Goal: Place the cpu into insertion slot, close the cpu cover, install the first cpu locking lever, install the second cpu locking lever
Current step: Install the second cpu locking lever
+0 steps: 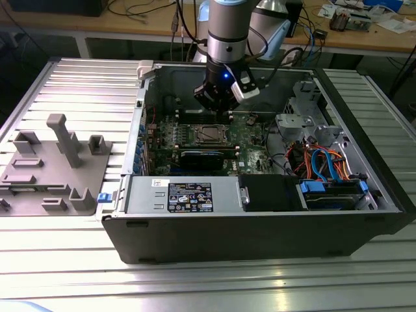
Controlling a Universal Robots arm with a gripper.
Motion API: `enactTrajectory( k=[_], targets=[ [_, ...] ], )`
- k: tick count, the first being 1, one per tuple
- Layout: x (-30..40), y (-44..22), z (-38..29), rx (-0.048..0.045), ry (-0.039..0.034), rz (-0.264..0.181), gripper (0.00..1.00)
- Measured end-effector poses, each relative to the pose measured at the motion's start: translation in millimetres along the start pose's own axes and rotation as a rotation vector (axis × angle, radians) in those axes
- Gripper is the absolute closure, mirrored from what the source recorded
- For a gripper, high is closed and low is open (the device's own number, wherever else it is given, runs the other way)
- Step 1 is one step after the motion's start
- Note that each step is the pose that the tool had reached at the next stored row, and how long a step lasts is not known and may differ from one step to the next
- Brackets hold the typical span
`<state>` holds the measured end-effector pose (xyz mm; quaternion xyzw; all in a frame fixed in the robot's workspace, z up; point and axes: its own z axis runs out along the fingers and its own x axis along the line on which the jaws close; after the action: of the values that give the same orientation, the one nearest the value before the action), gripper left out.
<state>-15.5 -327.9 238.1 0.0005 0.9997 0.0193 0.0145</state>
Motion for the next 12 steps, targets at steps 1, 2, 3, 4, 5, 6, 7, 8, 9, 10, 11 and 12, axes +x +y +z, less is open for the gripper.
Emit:
enactTrajectory(
  k=[1,2,3,4,5,6,7,8,9,10,11,12],
  targets=[
    [0.0,-0.1,0.0,0.0016,0.0001,0.000,0.89],
    [0.0,-0.1,-0.2,0.0055,0.0001,0.000,0.89],
    [-0.1,-0.1,-0.5,0.0122,0.0001,0.000,0.89],
    [-0.1,-0.1,-1.4,0.0139,0.0003,-0.001,0.89],
    [-0.2,0.0,-3.7,0.0140,0.0000,-0.001,0.89],
    [-0.2,0.1,-5.5,0.0142,0.0000,0.000,0.89],
    [-0.3,0.2,-6.9,0.0142,0.0000,0.001,0.89],
    [-0.3,0.3,-9.6,0.0149,-0.0001,0.002,0.89],
    [-0.4,0.3,-11.2,0.0161,0.0000,0.003,0.89],
    [-0.4,0.4,-12.4,0.0199,-0.0002,0.005,0.89],
    [-0.4,0.4,-12.3,0.0231,-0.0002,0.006,0.89],
    [-0.4,0.4,-12.4,0.0327,-0.0001,0.007,0.89]
  ],
)
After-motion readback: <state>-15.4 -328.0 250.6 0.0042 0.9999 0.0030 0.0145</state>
